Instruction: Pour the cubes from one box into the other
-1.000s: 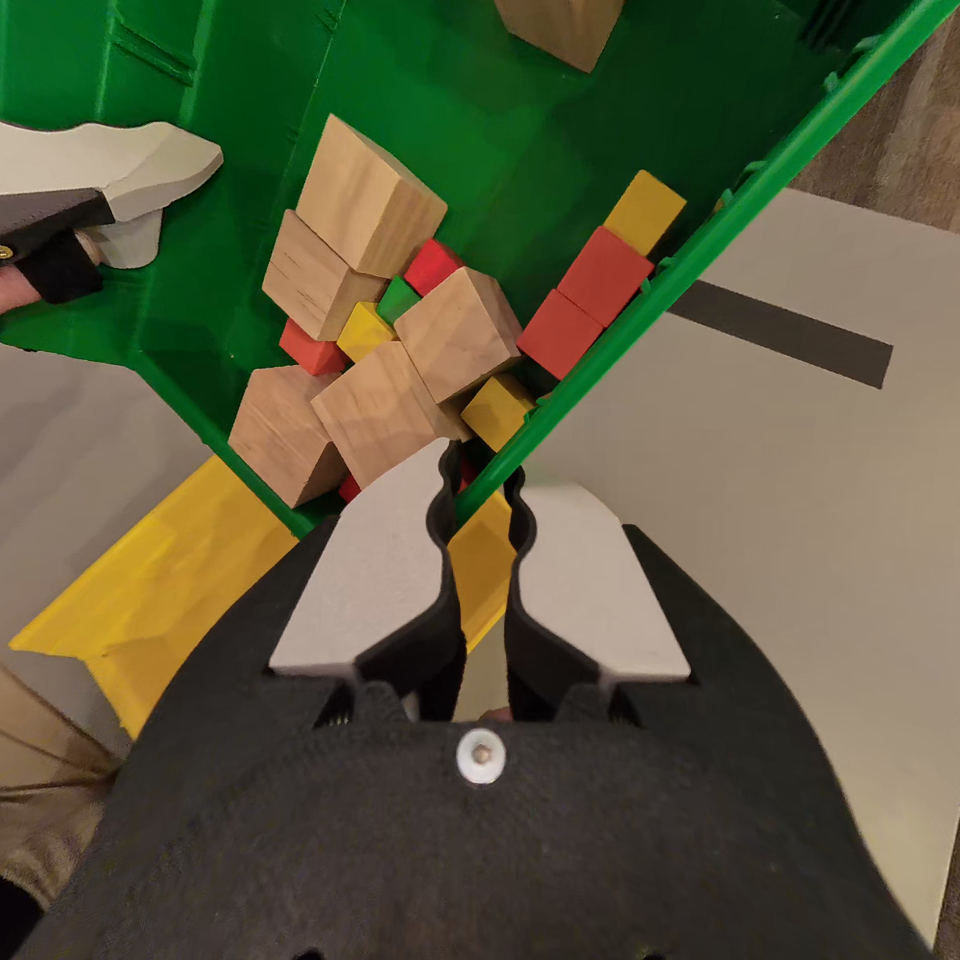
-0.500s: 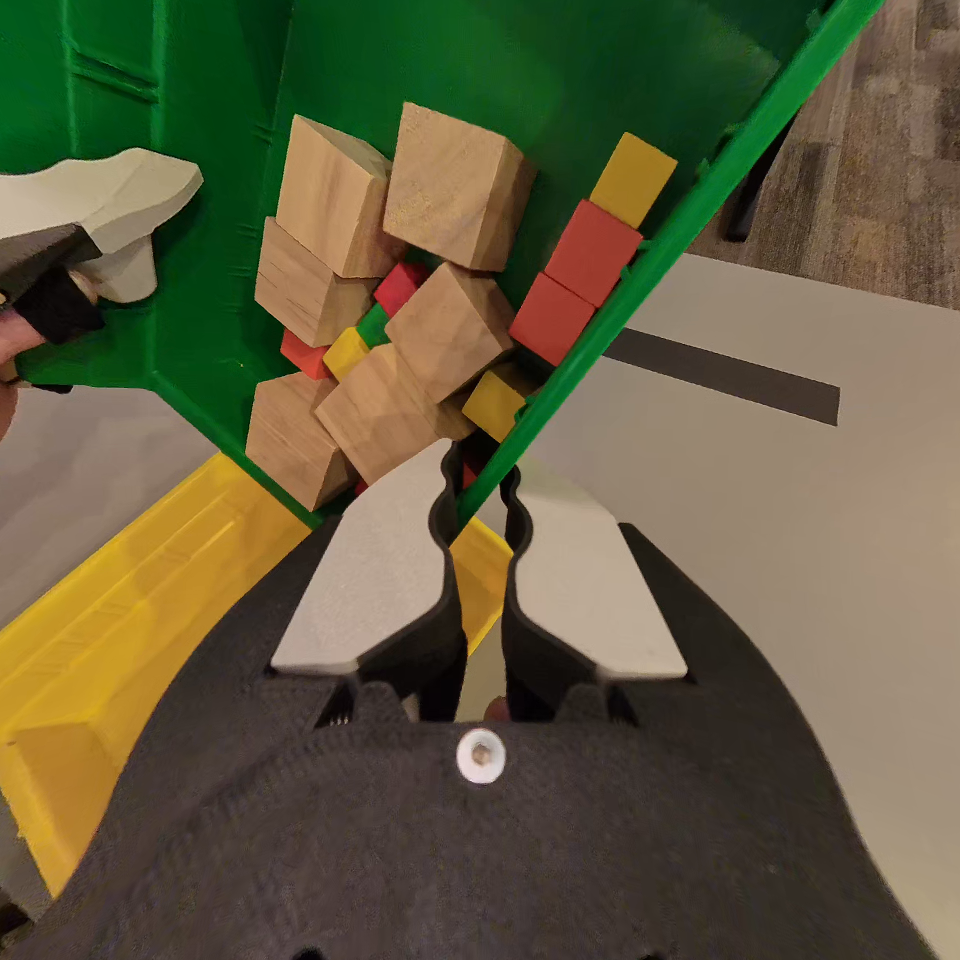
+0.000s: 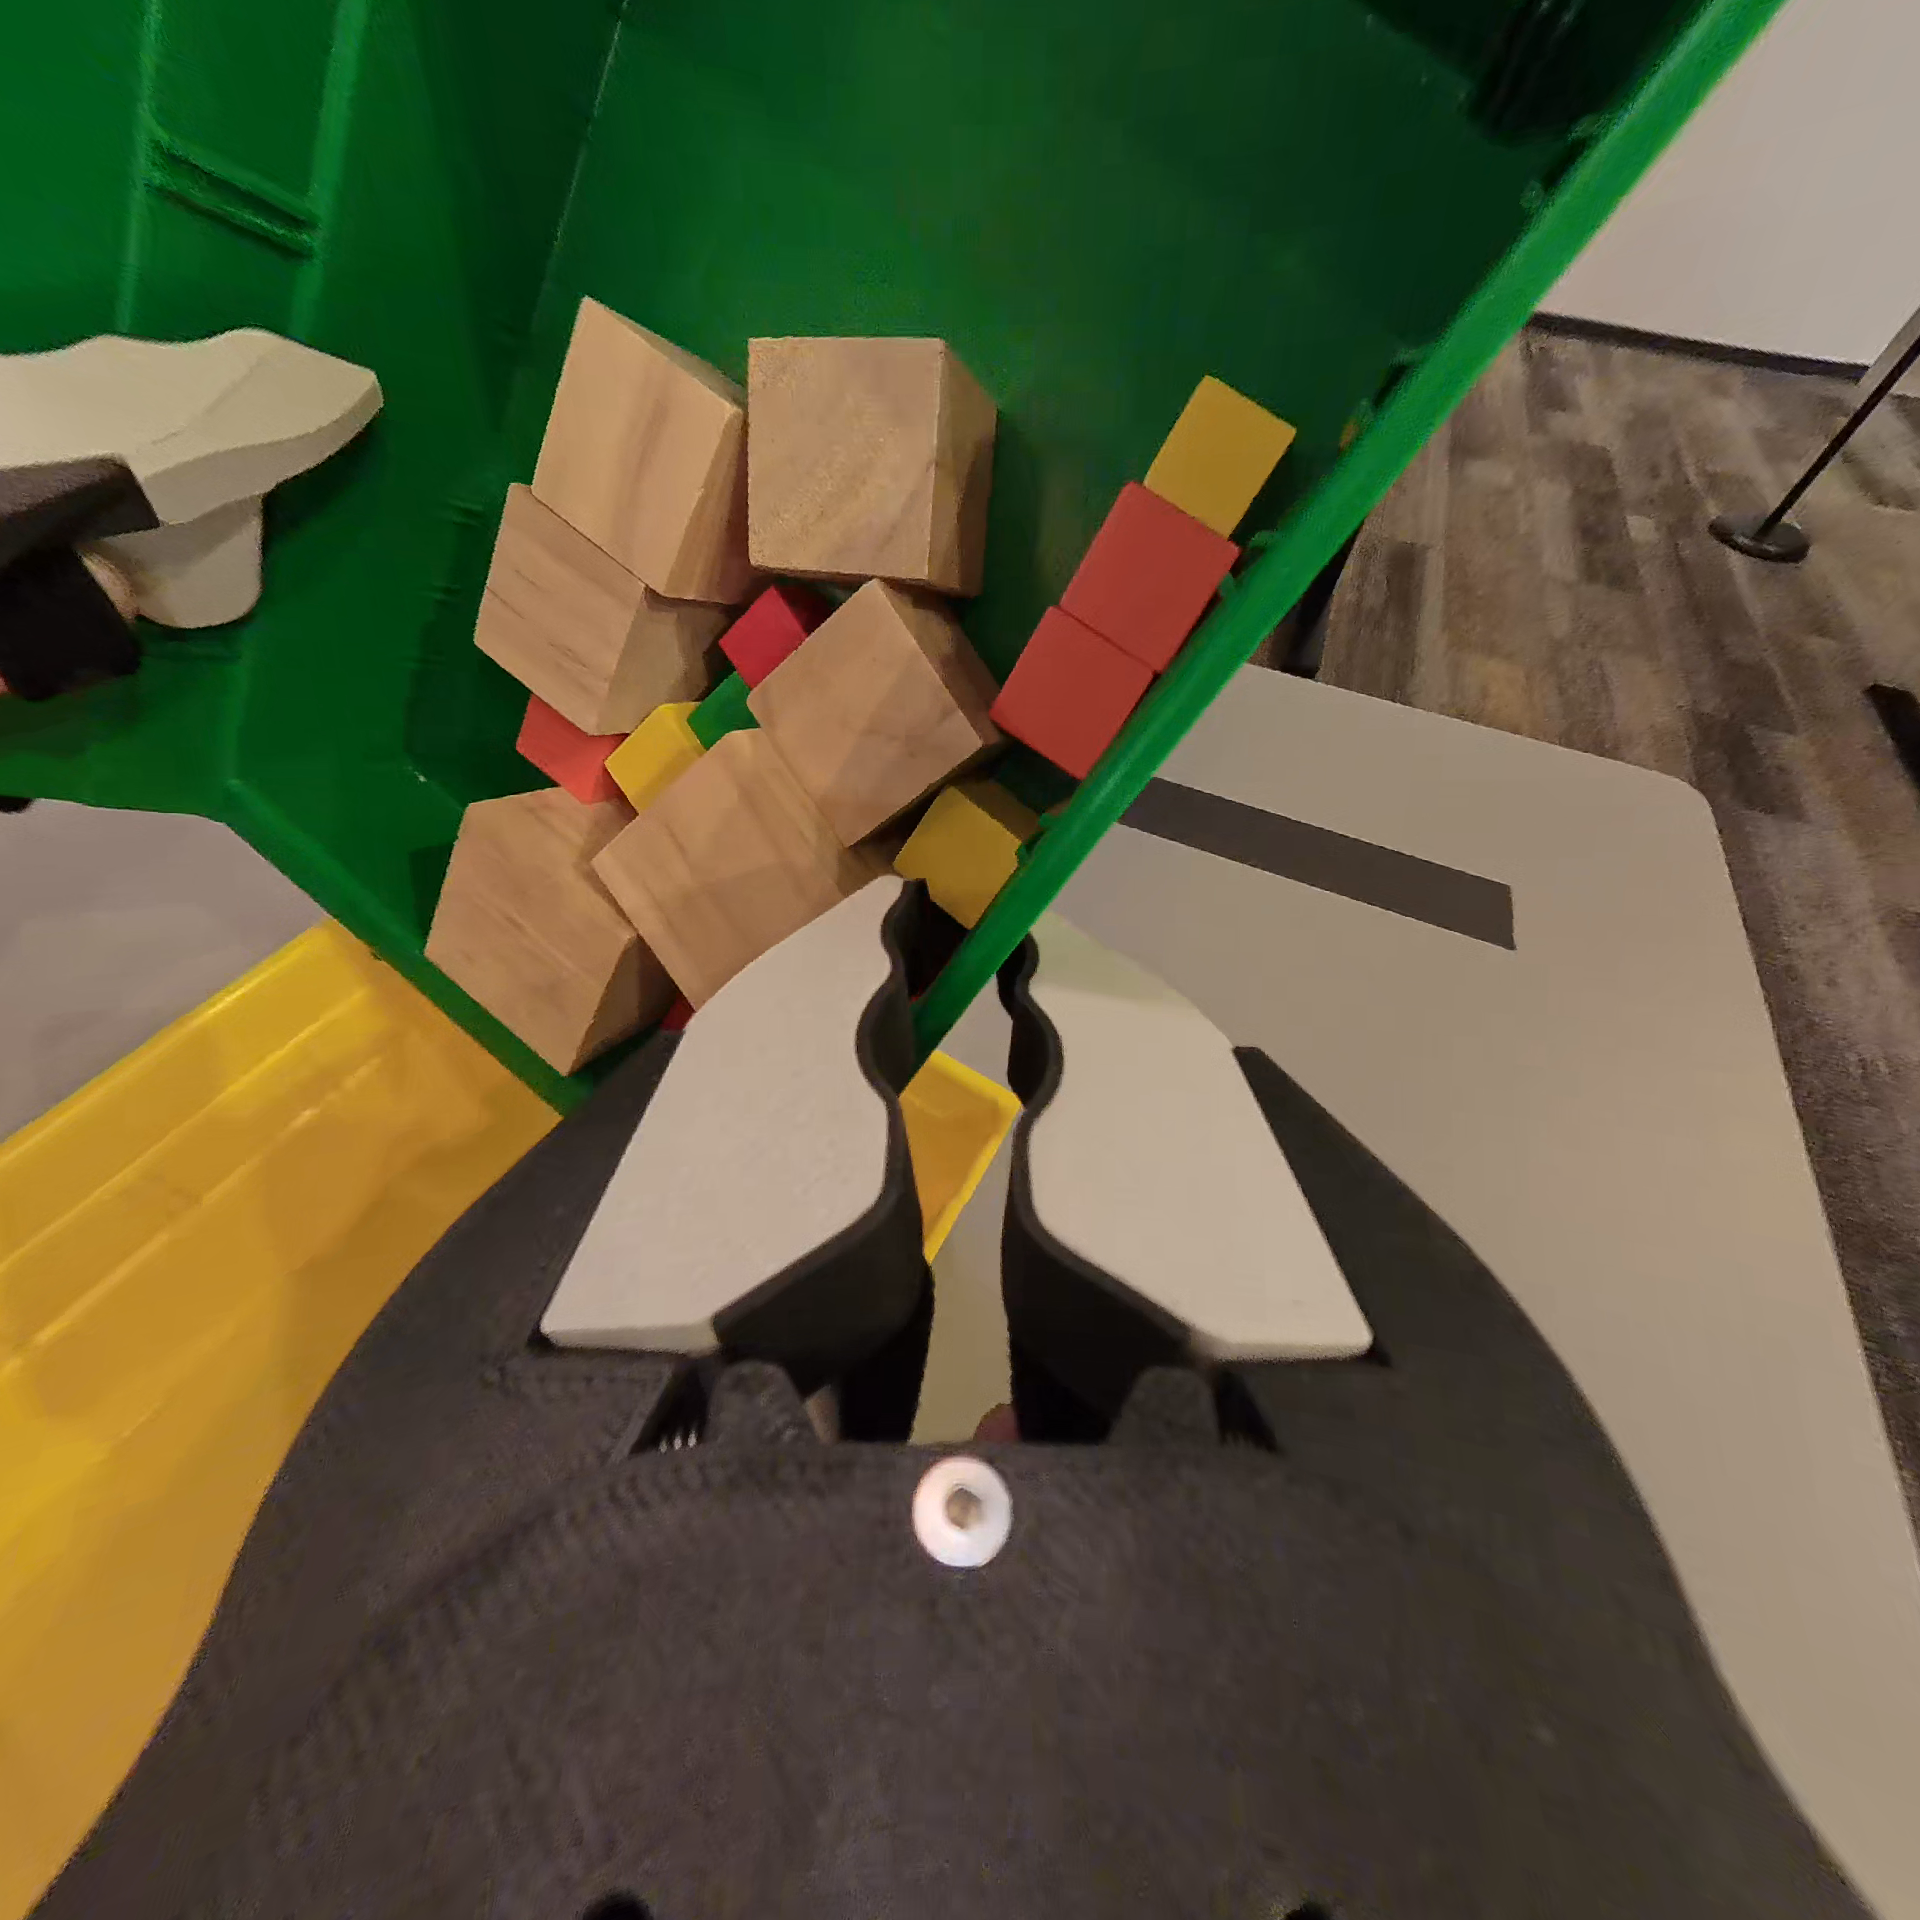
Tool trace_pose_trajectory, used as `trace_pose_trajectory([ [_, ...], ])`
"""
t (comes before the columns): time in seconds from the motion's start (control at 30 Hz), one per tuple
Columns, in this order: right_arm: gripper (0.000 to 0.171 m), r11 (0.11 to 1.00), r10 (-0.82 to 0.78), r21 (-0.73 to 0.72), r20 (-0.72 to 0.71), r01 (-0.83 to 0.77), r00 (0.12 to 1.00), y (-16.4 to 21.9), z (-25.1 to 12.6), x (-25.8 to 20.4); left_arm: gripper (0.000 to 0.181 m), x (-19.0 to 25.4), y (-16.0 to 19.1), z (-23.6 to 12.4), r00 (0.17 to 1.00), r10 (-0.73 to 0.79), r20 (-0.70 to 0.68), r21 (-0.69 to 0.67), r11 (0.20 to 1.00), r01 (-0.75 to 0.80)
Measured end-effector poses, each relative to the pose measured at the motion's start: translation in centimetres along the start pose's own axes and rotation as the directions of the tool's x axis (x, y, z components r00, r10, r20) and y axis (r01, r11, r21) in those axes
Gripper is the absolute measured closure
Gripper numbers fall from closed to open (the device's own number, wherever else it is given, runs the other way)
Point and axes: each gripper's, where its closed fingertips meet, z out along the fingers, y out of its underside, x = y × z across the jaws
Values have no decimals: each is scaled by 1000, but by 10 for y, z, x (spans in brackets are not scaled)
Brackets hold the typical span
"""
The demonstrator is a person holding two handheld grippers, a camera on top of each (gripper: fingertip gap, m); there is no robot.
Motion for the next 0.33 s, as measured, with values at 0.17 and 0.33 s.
trace_pose_trajectory([
  [0.17,162,999,23,23,44,-24,999,2,1,-3,175,-7,-2,-2,997,0,73,30,1000,-2],
  [0.33,141,985,140,-114,115,-127,983,20,4,-13,176,-6,-7,-2,993,-37,109,40,999,33],
])
